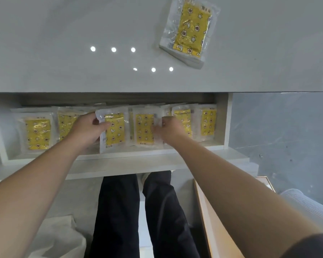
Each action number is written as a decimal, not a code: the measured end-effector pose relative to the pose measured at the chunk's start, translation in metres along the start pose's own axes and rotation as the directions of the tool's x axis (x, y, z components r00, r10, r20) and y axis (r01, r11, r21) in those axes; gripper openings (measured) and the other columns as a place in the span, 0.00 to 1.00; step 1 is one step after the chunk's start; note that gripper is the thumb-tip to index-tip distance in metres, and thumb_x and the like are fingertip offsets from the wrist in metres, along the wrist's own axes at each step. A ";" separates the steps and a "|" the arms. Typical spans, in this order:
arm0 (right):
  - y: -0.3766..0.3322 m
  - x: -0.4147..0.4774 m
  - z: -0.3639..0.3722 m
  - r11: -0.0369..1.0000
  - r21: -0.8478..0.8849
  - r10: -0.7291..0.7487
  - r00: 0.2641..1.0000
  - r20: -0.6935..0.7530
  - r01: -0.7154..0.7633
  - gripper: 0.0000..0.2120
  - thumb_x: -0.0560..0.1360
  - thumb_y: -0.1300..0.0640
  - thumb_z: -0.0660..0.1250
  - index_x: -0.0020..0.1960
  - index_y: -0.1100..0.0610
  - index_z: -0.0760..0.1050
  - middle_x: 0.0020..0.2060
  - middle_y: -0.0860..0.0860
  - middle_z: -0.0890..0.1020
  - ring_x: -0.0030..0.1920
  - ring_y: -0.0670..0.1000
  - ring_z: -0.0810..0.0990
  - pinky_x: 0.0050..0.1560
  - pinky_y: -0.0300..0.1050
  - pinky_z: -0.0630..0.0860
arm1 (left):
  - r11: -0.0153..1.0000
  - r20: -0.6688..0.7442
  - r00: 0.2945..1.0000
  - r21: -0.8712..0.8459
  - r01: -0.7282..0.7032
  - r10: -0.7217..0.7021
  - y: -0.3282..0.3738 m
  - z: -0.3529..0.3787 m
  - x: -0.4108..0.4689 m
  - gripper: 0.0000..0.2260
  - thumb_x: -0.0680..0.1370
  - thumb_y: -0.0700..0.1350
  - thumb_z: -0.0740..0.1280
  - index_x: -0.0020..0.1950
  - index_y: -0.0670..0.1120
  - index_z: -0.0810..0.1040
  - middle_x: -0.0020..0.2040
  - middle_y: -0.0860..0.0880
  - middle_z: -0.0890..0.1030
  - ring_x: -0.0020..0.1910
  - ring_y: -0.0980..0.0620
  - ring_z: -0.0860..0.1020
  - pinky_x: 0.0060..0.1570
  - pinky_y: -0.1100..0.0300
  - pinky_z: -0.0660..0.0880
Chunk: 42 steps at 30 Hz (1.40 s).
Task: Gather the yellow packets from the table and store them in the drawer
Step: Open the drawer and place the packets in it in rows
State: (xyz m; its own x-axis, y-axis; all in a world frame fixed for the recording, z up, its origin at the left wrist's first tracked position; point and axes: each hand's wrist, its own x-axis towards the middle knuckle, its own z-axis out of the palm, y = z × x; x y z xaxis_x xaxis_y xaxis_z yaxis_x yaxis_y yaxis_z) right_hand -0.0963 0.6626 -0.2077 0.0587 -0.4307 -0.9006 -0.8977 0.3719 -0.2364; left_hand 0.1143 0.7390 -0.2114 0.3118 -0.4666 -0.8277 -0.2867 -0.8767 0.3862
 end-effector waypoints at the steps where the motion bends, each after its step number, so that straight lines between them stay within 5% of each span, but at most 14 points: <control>1: -0.002 0.001 -0.001 0.978 -0.208 0.014 1.000 -0.023 -0.019 0.16 0.77 0.44 0.64 0.46 0.57 0.76 0.36 0.52 0.80 0.34 0.50 0.79 0.33 0.40 0.76 | 0.989 -0.039 0.999 0.145 -0.006 0.011 -0.003 -0.002 0.002 0.07 0.78 0.49 0.68 0.49 0.47 0.75 0.41 0.51 0.77 0.42 0.49 0.76 0.35 0.60 0.67; 3: -0.008 -0.003 -0.003 0.811 -0.584 -0.022 0.996 -0.085 -0.032 0.23 0.78 0.38 0.59 0.38 0.57 0.72 0.33 0.51 0.78 0.31 0.50 0.77 0.29 0.39 0.72 | 0.904 -0.182 0.983 0.423 0.064 0.016 -0.010 -0.009 0.005 0.14 0.75 0.54 0.70 0.49 0.44 0.74 0.44 0.45 0.78 0.43 0.44 0.76 0.37 0.57 0.68; 5: -0.017 -0.007 -0.007 0.677 -0.736 -0.178 0.972 -0.151 0.009 0.23 0.79 0.38 0.56 0.42 0.57 0.72 0.31 0.50 0.74 0.31 0.50 0.75 0.28 0.38 0.68 | 0.802 -0.285 0.955 0.588 0.108 0.080 -0.008 -0.013 0.006 0.22 0.72 0.56 0.72 0.54 0.42 0.73 0.50 0.41 0.77 0.48 0.40 0.76 0.38 0.53 0.72; 8: -0.026 -0.001 -0.009 0.642 -0.744 -0.465 0.865 -0.186 0.185 0.16 0.80 0.47 0.59 0.62 0.55 0.72 0.49 0.53 0.79 0.50 0.55 0.79 0.50 0.48 0.75 | 0.661 -0.162 0.903 0.734 -0.159 0.397 -0.004 -0.008 0.014 0.26 0.71 0.51 0.74 0.63 0.40 0.71 0.58 0.37 0.74 0.57 0.37 0.73 0.51 0.45 0.73; 10: -0.036 0.008 -0.004 0.636 -0.710 -0.515 0.852 -0.097 0.303 0.22 0.78 0.51 0.61 0.71 0.54 0.65 0.63 0.54 0.74 0.63 0.57 0.73 0.64 0.52 0.68 | 0.594 -0.052 0.871 0.751 -0.289 0.489 -0.001 -0.006 0.022 0.26 0.73 0.50 0.71 0.67 0.42 0.69 0.60 0.38 0.73 0.61 0.37 0.71 0.57 0.44 0.70; 15: -0.059 0.021 0.014 0.645 -0.671 -0.475 0.880 0.024 0.367 0.24 0.78 0.54 0.59 0.73 0.53 0.61 0.68 0.53 0.69 0.66 0.57 0.69 0.65 0.51 0.65 | 0.510 0.011 0.880 0.812 -0.285 0.475 -0.003 -0.016 0.038 0.18 0.77 0.50 0.62 0.62 0.41 0.73 0.56 0.39 0.76 0.54 0.39 0.74 0.54 0.47 0.70; 20: -0.061 0.021 0.023 0.610 -0.719 -0.462 0.887 0.021 0.334 0.23 0.77 0.55 0.61 0.72 0.53 0.64 0.67 0.52 0.69 0.66 0.55 0.68 0.67 0.49 0.64 | 0.496 0.185 0.847 0.740 -0.454 0.499 -0.017 -0.029 0.034 0.18 0.78 0.50 0.60 0.65 0.43 0.71 0.63 0.42 0.74 0.59 0.42 0.73 0.58 0.47 0.71; 22: -0.068 0.022 0.027 0.612 -0.717 -0.468 0.883 0.010 0.333 0.25 0.77 0.54 0.62 0.72 0.53 0.62 0.68 0.52 0.69 0.67 0.56 0.67 0.68 0.50 0.62 | 0.519 0.137 0.854 0.742 -0.424 0.502 -0.024 -0.042 0.038 0.22 0.79 0.52 0.60 0.70 0.44 0.68 0.66 0.42 0.73 0.63 0.41 0.72 0.60 0.45 0.70; 26: -0.099 0.018 0.049 0.626 -0.649 -0.519 0.852 0.068 0.433 0.27 0.77 0.56 0.61 0.75 0.54 0.59 0.68 0.53 0.68 0.67 0.57 0.67 0.67 0.51 0.64 | 0.537 -0.012 0.866 0.789 -0.300 0.501 -0.047 -0.079 0.049 0.21 0.80 0.51 0.55 0.65 0.40 0.73 0.54 0.35 0.78 0.52 0.35 0.76 0.51 0.45 0.74; 32: -0.138 0.019 0.092 0.657 -0.602 -0.503 0.859 0.097 0.453 0.26 0.73 0.65 0.61 0.70 0.53 0.65 0.62 0.53 0.72 0.61 0.56 0.72 0.55 0.47 0.72 | 0.508 0.039 0.902 0.815 -0.277 0.430 -0.076 -0.111 0.051 0.16 0.79 0.45 0.56 0.64 0.43 0.74 0.62 0.38 0.75 0.56 0.35 0.74 0.45 0.48 0.76; 36: -0.139 0.017 0.112 0.565 -0.722 -0.538 0.842 0.045 0.399 0.27 0.74 0.62 0.62 0.72 0.53 0.64 0.67 0.53 0.68 0.67 0.56 0.66 0.68 0.50 0.62 | 0.493 0.062 0.902 0.821 -0.290 0.427 -0.079 -0.117 0.050 0.20 0.78 0.45 0.57 0.70 0.44 0.69 0.67 0.40 0.72 0.60 0.36 0.73 0.48 0.46 0.76; 42: -0.145 0.016 0.124 0.556 -0.780 -0.484 0.875 -0.022 0.288 0.26 0.73 0.60 0.63 0.70 0.55 0.65 0.65 0.54 0.70 0.66 0.57 0.67 0.70 0.53 0.59 | 0.476 -0.003 0.930 0.860 -0.186 0.368 -0.087 -0.119 0.055 0.21 0.77 0.46 0.59 0.70 0.43 0.67 0.65 0.38 0.72 0.58 0.34 0.73 0.51 0.43 0.75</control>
State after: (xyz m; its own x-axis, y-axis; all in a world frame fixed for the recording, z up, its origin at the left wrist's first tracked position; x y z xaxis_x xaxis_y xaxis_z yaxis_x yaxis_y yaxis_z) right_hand 0.0894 0.7033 -0.2331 0.4761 -0.5746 -0.6657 -0.8225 -0.5588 -0.1059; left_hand 0.2642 0.7755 -0.2418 0.1867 -0.7569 -0.6263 -0.9732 -0.2297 -0.0125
